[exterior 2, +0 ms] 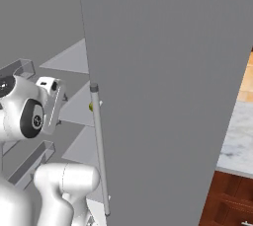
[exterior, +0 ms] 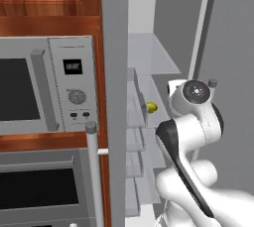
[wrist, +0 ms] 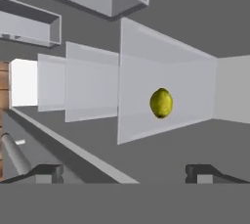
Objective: Take the steak, mango, and pear from the freezer and place them in the bowl on the counter.
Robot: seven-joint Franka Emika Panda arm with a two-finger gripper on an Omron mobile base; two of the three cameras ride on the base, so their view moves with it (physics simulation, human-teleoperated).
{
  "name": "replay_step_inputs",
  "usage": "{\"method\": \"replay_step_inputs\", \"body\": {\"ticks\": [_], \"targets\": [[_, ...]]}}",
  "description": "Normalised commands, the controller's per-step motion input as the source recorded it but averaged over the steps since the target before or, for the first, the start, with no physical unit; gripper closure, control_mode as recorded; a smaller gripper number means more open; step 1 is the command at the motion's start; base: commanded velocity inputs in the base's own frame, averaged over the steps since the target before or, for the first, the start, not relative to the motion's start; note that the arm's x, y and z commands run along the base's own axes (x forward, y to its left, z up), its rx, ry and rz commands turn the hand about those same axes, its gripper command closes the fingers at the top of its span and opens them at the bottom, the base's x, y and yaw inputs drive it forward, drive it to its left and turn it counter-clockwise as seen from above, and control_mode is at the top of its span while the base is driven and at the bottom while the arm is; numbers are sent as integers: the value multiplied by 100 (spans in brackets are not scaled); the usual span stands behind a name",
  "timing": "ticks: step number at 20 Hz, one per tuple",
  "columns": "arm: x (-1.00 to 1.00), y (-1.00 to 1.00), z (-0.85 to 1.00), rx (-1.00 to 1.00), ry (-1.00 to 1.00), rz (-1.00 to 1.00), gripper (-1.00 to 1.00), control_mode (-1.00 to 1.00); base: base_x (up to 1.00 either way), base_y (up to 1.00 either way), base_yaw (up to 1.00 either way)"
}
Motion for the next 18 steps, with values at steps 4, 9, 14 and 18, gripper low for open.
{"method": "replay_step_inputs", "body": {"ticks": [4, 9, 14, 18], "targets": [[30, -3, -17, 0, 0, 0, -100, -100, 0, 0, 0], [34, -6, -11, 0, 0, 0, -100, -100, 0, 0, 0], [45, 0, -19, 0, 0, 0, -100, -100, 0, 0, 0], [53, 0, -26, 0, 0, 0, -100, -100, 0, 0, 0]]}}
